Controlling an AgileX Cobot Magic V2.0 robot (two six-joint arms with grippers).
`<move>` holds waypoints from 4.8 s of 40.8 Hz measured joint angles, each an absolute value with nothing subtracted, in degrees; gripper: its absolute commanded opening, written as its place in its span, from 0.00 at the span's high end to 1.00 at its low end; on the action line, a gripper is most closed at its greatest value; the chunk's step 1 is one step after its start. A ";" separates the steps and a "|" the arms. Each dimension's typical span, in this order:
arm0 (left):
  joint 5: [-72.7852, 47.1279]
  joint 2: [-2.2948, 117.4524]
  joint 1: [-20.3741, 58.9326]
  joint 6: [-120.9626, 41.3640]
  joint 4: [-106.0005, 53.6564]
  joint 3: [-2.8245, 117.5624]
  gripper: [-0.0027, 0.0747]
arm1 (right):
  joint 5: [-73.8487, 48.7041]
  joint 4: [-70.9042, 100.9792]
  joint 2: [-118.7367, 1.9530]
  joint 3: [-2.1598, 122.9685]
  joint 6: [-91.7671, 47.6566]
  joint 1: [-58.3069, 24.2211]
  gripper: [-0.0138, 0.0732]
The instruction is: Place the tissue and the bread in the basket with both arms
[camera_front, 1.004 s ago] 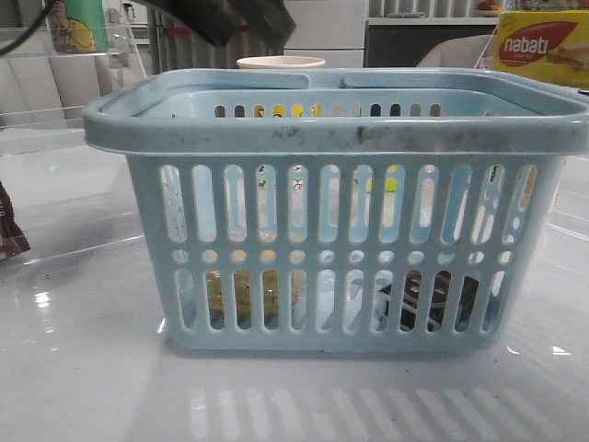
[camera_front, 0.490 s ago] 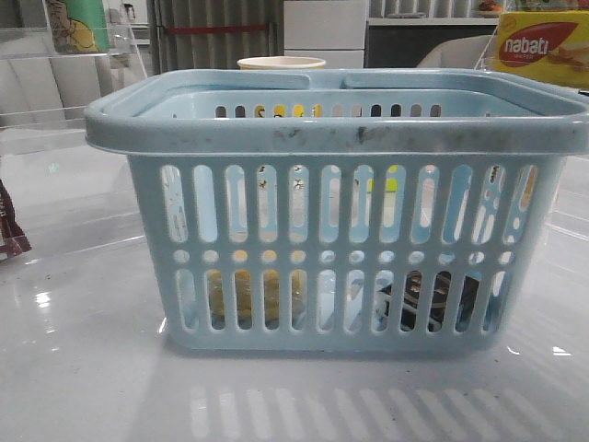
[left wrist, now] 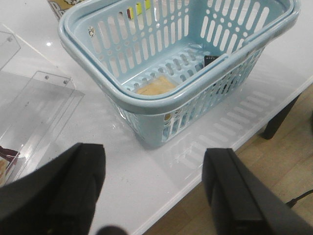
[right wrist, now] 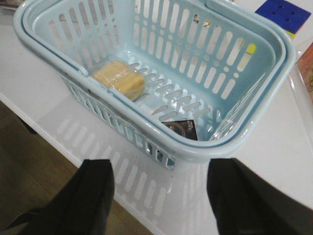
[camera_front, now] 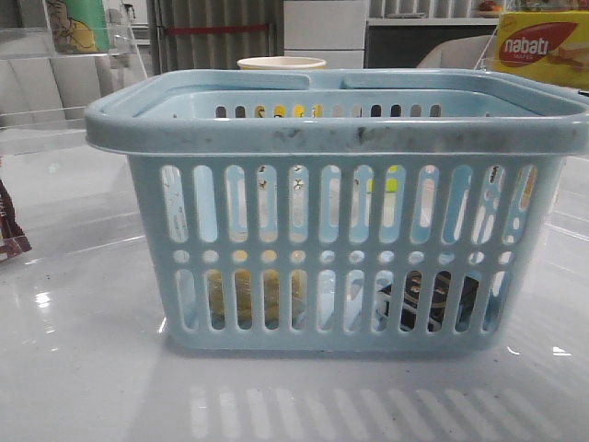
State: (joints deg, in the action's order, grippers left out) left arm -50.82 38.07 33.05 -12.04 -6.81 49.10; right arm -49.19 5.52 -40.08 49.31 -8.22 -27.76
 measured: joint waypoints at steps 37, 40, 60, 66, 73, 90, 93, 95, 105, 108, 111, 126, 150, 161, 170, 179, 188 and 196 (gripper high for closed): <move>-49.31 38.07 33.05 -11.81 -6.73 48.66 0.85 | -49.76 5.71 -40.08 47.28 -6.01 -27.76 0.78; -49.31 38.07 33.05 -11.81 -6.73 48.66 0.85 | -49.76 5.71 -40.08 47.28 -6.01 -27.76 0.78; -49.05 36.53 33.05 -11.81 -6.73 48.57 0.84 | -49.76 5.71 -40.08 47.28 -6.01 -27.76 0.78; -45.94 32.58 29.30 -12.42 -5.45 46.87 0.85 | -49.76 5.73 -40.08 47.28 -6.01 -27.76 0.78; -30.58 24.11 20.24 -12.81 -1.23 36.15 0.85 | -49.76 5.73 -40.08 47.28 -6.01 -27.76 0.78; -11.24 2.69 4.46 -13.04 -4.38 7.06 0.85 | -49.76 5.73 -40.08 47.28 -6.01 -27.76 0.78; -8.79 0.42 3.35 -13.04 -6.08 3.21 0.85 | -49.76 5.73 -40.08 47.28 -6.01 -27.76 0.78; -7.49 -0.23 2.90 -13.04 -6.75 1.25 0.85 | -49.76 5.73 -40.08 47.28 -6.01 -27.76 0.78; -2.27 -0.26 2.85 -13.04 -8.07 -0.44 0.84 | -49.76 5.73 -40.08 47.28 -6.01 -27.76 0.78; -1.85 -0.26 2.85 -12.62 -8.15 -0.44 0.84 | -49.76 5.73 -40.08 47.28 -6.01 -27.76 0.78; -1.71 -0.26 2.85 -10.35 -7.31 -0.44 0.84 | -49.76 5.73 -40.08 47.28 -6.01 -27.76 0.78; -1.49 -0.26 2.85 -8.10 -5.89 -0.44 0.85 | -49.76 5.73 -40.08 47.28 -6.01 -27.76 0.78; -1.35 -0.26 2.95 -7.95 -5.89 -0.44 0.85 | -49.76 5.73 -40.08 47.28 -6.01 -27.76 0.78; -1.35 -0.26 2.95 -7.85 -5.89 -0.44 0.85 | -49.76 5.73 -39.61 46.86 -6.01 -27.76 0.78; -1.35 -0.26 2.95 -7.73 -5.89 -0.44 0.85 | -45.08 6.23 -30.45 40.06 -6.01 -16.75 0.78; -1.35 -0.26 2.95 -7.73 -5.89 -0.44 0.85 | -31.00 6.23 -14.37 24.60 -6.01 -3.92 0.78; -1.35 -0.26 2.95 -7.73 -5.89 -0.44 0.85 | -16.29 6.23 -2.21 7.59 -6.01 1.91 0.78; -1.35 -0.26 2.95 -7.73 -5.89 -0.44 0.85 | -7.71 6.23 0.57 -1.36 -6.01 2.15 0.78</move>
